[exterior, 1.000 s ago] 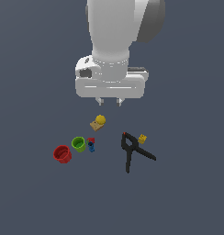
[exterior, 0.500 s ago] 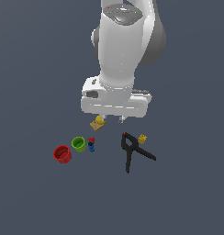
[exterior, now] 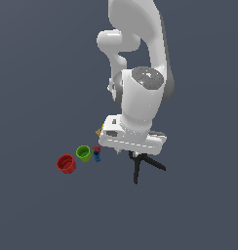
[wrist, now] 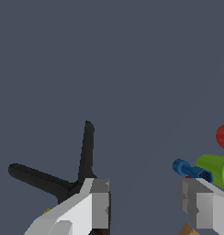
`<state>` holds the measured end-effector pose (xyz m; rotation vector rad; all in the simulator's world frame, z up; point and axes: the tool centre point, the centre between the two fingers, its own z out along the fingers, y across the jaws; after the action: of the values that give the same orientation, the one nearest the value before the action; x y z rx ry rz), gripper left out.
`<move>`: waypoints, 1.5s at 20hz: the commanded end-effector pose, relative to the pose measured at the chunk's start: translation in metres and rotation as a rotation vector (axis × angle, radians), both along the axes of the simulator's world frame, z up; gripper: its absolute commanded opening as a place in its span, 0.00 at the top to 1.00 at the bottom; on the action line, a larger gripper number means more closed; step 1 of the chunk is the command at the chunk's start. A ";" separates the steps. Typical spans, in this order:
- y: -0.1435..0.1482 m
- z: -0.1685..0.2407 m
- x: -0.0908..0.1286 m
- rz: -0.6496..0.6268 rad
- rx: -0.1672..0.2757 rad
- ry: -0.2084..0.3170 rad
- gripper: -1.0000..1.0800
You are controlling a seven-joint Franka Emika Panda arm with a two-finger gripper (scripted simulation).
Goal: Pick up a designated object from a clutter of objects.
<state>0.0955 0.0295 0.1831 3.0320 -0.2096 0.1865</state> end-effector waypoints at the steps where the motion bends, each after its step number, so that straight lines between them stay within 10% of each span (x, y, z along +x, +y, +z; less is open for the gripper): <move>1: 0.009 -0.025 0.010 -0.015 -0.007 -0.023 0.38; 30: 0.047 -0.151 0.035 -0.052 -0.013 -0.113 0.38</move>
<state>0.1300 0.0769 0.0378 3.0022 -0.2933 0.3541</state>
